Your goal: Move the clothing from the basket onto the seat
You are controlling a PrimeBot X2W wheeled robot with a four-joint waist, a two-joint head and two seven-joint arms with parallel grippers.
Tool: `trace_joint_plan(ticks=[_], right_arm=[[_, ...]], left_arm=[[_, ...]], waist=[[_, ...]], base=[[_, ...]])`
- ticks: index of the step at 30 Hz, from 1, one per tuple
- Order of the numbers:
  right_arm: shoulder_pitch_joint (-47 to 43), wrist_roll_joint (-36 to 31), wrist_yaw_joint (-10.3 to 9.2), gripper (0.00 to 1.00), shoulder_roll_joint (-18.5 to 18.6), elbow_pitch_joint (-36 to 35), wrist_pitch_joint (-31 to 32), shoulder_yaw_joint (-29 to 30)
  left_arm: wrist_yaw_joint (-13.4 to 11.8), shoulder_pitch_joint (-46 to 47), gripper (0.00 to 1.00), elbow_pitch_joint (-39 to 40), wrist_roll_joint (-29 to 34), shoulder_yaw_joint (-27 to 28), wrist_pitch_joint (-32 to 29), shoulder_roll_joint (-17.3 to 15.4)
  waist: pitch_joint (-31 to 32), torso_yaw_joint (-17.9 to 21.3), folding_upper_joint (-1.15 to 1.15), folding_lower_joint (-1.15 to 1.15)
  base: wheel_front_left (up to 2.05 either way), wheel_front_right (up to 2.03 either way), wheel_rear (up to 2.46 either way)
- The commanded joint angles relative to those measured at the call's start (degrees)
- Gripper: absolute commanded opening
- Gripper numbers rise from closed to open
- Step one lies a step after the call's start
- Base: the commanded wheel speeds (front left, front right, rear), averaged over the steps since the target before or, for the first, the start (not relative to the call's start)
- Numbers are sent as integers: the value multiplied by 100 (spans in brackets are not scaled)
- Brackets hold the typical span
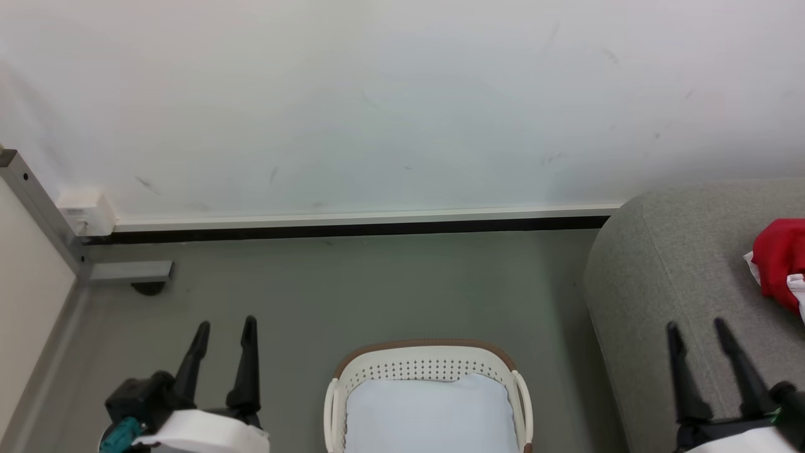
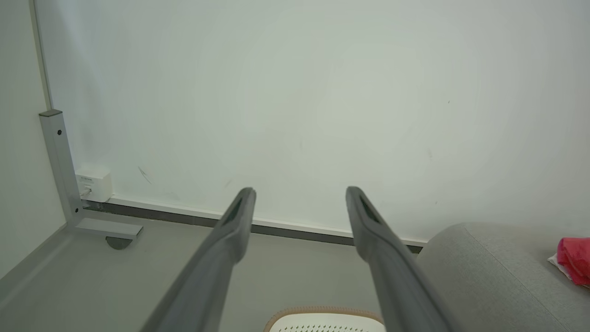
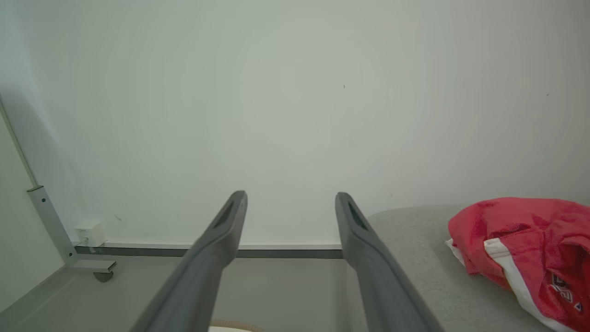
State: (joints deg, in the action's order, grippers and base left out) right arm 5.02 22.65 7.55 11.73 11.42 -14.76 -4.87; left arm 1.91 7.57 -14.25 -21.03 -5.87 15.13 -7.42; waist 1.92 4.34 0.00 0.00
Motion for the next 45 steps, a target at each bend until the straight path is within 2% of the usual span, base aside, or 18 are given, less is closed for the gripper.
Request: trace_joint_plan(ticks=[1, 5, 17, 39, 40, 45], right_arm=[[-128, -121, -13, 100, -148, 11, -49, 50], [-191, -208, -13, 100, -412, -94, -42, -24], [198, -163, -13, 100, -461, 20, -44, -159], [236, -62, -13, 100, -445, 168, -45, -285], [188, -104, 0, 0, -465, 157, -28, -281], [118, 172, 1, 0, -497, 219, 52, -245]], left_arm=[[67, -149, 100, -10, 199, 107, 1, 76], [226, -218, 100, -107, 453, 312, 1, 230], [455, -154, 100, -244, 811, 605, 2, 409], [545, -73, 100, -343, 777, 681, 2, 445], [522, -120, 0, -344, 841, 682, 0, 459], [521, -119, 0, -481, 560, 756, -131, 478]], waist=[[-26, -5, 0, 0], [-67, 29, 0, 0], [-125, 27, 0, 0], [-170, -10, 0, 0], [-171, -11, 0, 0], [-172, -21, 0, 0]], base=[[0, 0, 0], [0, 0, 0], [0, 0, 0], [0, 0, 0], [0, 0, 0], [0, 0, 0]])
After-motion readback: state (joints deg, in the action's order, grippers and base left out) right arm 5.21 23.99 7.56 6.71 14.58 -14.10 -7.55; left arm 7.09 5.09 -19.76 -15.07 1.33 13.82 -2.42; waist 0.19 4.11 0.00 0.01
